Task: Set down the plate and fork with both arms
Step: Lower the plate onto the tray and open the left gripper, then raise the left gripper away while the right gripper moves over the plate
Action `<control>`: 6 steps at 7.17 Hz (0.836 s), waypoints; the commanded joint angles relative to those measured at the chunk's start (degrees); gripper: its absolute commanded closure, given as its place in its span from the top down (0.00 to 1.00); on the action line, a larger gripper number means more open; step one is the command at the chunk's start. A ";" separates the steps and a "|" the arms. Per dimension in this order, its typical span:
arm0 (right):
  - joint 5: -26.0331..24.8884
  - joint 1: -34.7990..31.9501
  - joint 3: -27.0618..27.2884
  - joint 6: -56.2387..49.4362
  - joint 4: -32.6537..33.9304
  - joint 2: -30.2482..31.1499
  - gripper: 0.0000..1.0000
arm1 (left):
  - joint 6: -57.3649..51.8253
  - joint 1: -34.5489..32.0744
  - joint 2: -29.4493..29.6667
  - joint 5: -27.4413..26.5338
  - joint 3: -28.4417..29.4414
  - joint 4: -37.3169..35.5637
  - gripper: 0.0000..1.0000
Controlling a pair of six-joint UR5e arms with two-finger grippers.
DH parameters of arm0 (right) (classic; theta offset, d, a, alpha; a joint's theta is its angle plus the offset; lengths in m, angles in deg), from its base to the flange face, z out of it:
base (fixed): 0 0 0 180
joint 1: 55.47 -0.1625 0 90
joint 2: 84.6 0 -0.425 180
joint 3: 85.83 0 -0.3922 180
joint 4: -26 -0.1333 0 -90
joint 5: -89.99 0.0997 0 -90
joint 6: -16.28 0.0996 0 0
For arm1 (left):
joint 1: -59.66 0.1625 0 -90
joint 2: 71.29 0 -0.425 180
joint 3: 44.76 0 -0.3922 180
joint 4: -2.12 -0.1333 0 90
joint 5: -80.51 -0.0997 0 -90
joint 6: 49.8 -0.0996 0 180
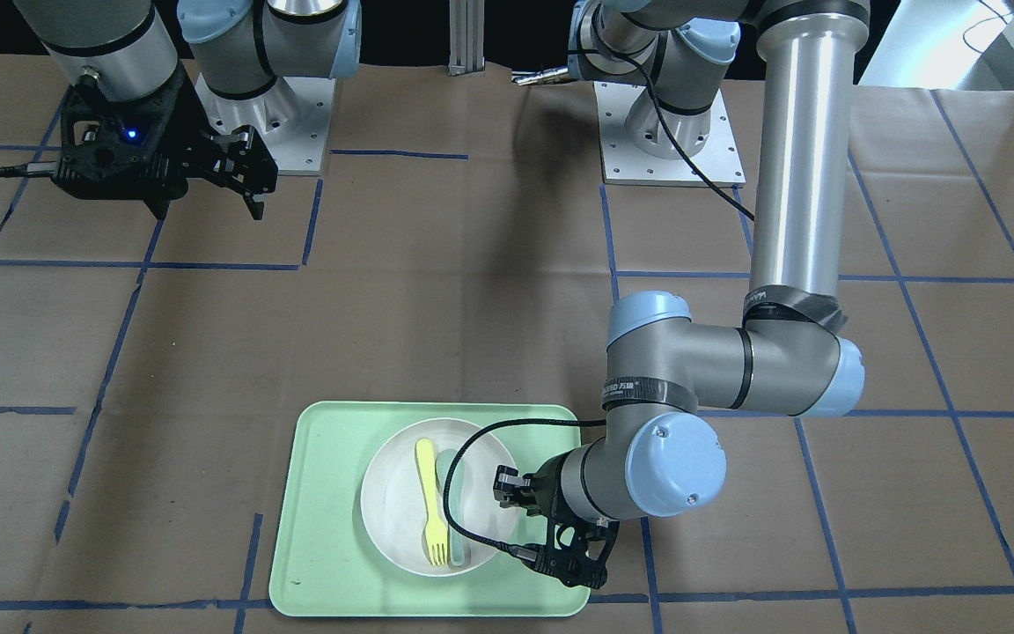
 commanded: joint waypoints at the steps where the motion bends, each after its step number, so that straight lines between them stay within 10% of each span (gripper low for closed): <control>1: 0.00 -0.04 0.00 -0.09 0.00 -0.08 1.00 | -0.01 -0.47 -5.94 -6.68 0.29 6.44 0.99; 6: -0.17 0.05 0.00 -0.18 0.09 -0.26 1.00 | 1.75 -1.00 -29.57 -15.79 0.03 34.83 0.99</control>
